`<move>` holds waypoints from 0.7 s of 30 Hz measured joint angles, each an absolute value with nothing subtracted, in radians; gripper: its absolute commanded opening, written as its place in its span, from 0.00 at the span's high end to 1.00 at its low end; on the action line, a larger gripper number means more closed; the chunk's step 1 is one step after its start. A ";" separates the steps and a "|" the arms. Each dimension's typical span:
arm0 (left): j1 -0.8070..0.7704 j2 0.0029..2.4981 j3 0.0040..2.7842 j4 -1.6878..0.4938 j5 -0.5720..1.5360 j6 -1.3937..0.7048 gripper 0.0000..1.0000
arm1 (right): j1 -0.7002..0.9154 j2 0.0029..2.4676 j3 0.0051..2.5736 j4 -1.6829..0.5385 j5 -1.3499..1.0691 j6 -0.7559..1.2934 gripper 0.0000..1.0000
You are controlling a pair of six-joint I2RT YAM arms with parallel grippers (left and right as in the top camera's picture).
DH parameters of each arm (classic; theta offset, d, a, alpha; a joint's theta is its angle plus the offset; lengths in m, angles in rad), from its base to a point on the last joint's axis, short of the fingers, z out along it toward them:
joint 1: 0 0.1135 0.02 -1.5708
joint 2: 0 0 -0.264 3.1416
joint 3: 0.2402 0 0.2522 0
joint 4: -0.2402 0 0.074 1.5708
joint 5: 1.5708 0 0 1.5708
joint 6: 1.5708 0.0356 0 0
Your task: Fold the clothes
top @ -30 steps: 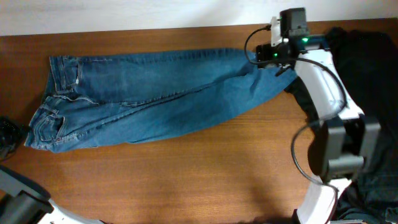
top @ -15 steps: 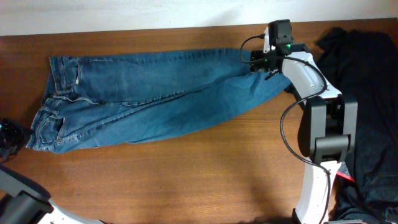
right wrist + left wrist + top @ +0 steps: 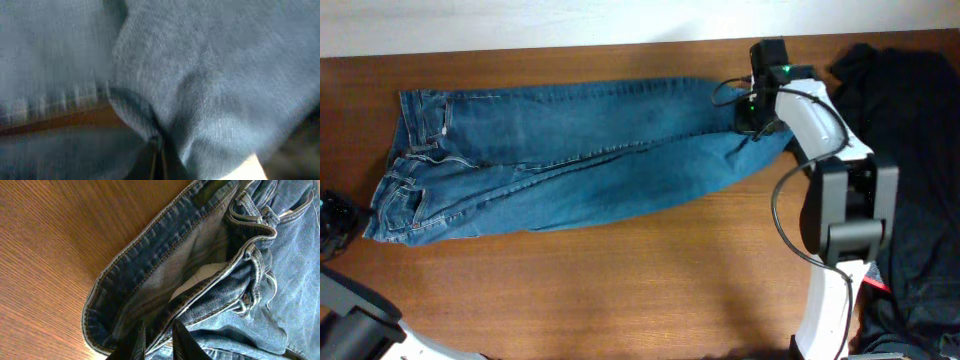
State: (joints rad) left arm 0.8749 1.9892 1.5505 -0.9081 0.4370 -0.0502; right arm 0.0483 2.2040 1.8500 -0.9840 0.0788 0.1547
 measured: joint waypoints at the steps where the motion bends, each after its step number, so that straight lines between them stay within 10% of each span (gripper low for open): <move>1: 0.875 1.989 1.551 -0.908 0.437 -0.050 0.82 | 0.048 2.180 1.874 -1.066 0.084 0.156 0.96; 12: 0.875 1.989 1.551 -0.899 0.437 -0.051 0.82 | 0.048 1.865 1.983 -1.632 0.111 0.212 0.50; 21: 0.875 1.989 1.551 -0.896 0.437 -0.050 0.82 | 0.048 1.897 1.978 -1.462 0.154 0.202 0.40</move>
